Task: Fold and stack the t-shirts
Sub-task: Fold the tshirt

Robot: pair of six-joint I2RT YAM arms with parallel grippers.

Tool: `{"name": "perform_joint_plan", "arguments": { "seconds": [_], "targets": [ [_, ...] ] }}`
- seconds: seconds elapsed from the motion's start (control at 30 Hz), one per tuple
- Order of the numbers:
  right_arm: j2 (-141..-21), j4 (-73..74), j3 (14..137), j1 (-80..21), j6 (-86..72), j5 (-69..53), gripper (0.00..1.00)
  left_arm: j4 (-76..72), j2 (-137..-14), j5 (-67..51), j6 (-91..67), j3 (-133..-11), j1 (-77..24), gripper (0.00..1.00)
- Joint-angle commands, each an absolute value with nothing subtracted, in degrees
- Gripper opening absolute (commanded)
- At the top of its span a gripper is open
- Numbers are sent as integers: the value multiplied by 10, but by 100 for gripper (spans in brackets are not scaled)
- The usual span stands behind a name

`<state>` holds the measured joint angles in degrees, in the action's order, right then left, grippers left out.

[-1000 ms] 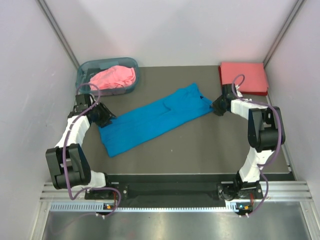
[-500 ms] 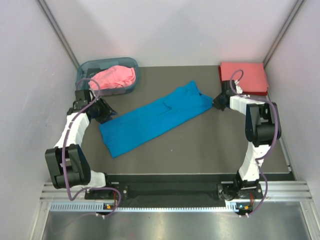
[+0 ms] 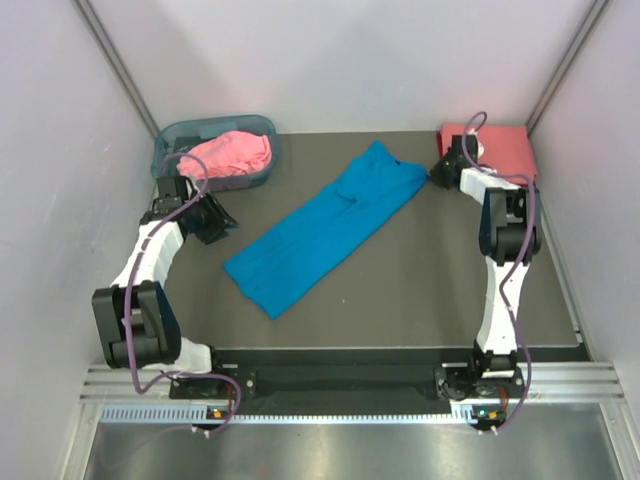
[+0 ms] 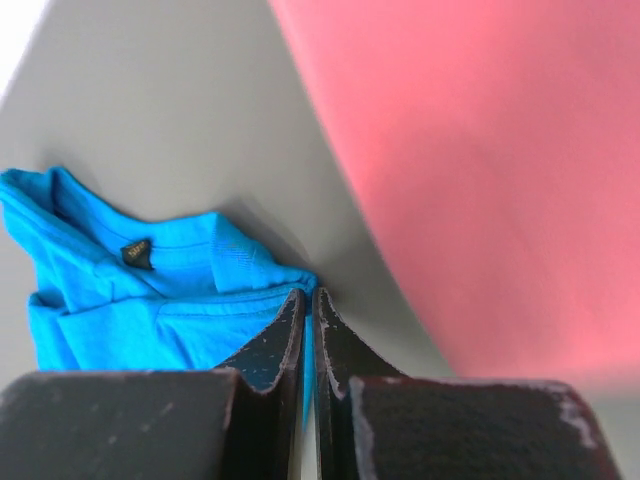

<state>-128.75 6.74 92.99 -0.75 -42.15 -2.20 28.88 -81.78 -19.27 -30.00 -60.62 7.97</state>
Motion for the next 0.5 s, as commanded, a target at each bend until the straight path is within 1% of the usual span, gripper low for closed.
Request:
{"name": "perform_joint_plan", "arguments": {
  "seconds": [0.0,0.1,0.17,0.2,0.23,0.27,0.33,0.37,0.47],
  "targets": [
    [-1334,26,1021,-5,-398,-61,0,256,-844,-200,-292,-573,78,48],
    [-1371,47,1088,-5,-389,-68,0,255,-862,-188,-284,-566,78,48],
    [-1382,64,1121,-4,-379,-71,2,254,-869,-183,-282,-565,79,48],
    [-1382,72,1126,-4,-376,-74,8,250,-871,-179,-284,-563,79,48],
    [-1368,78,1120,-4,-375,-79,12,239,-870,-174,-286,-558,80,49],
    [-1355,81,1108,-4,-375,-80,20,234,-868,-162,-287,-549,79,50],
    [-1306,80,1058,-4,-377,-76,27,217,-869,-155,-288,-534,80,50],
    [-1288,88,1041,-5,-379,-74,32,214,-873,-151,-288,-530,79,50],
    [-1210,87,955,-10,-391,-55,39,208,-890,-156,-287,-521,79,50]
  ]
}}
